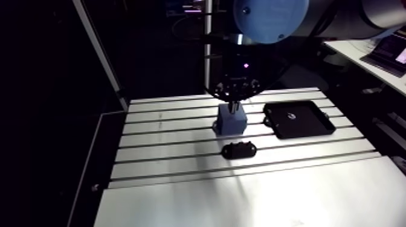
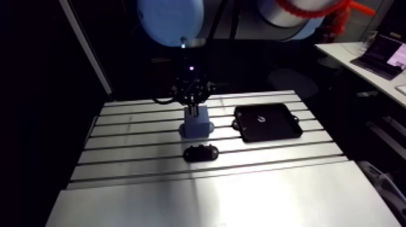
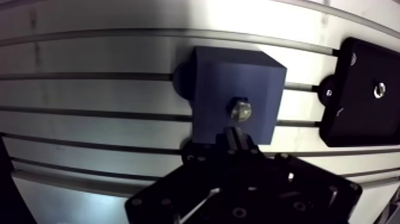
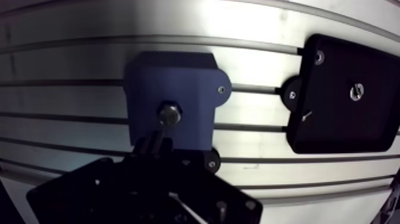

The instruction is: Pick up the M10 bolt and insert it into the hex recess until seated.

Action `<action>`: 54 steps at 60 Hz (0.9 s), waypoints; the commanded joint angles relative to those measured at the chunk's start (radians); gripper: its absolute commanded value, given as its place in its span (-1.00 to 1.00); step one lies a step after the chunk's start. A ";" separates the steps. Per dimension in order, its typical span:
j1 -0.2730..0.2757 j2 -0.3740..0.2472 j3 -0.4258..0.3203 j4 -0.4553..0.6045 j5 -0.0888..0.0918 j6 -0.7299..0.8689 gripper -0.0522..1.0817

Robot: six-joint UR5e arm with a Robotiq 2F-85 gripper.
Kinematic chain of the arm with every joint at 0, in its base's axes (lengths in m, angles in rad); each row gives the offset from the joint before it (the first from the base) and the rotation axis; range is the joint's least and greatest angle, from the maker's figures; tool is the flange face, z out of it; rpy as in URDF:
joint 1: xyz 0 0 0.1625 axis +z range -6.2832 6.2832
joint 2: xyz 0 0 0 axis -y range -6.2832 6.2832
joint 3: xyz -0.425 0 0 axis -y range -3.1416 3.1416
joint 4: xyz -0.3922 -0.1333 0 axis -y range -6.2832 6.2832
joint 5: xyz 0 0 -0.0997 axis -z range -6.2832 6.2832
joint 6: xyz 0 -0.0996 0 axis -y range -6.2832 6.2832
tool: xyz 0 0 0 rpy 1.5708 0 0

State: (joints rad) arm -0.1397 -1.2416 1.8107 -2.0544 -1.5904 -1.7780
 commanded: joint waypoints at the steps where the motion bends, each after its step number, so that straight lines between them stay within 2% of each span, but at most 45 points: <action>1: 0.000 0.000 0.018 -0.045 -0.001 0.001 0.96; 54: -0.011 0.006 0.023 -0.070 0.002 -0.007 0.96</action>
State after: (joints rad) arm -0.1468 -1.2402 1.8364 -2.1231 -1.5891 -1.7806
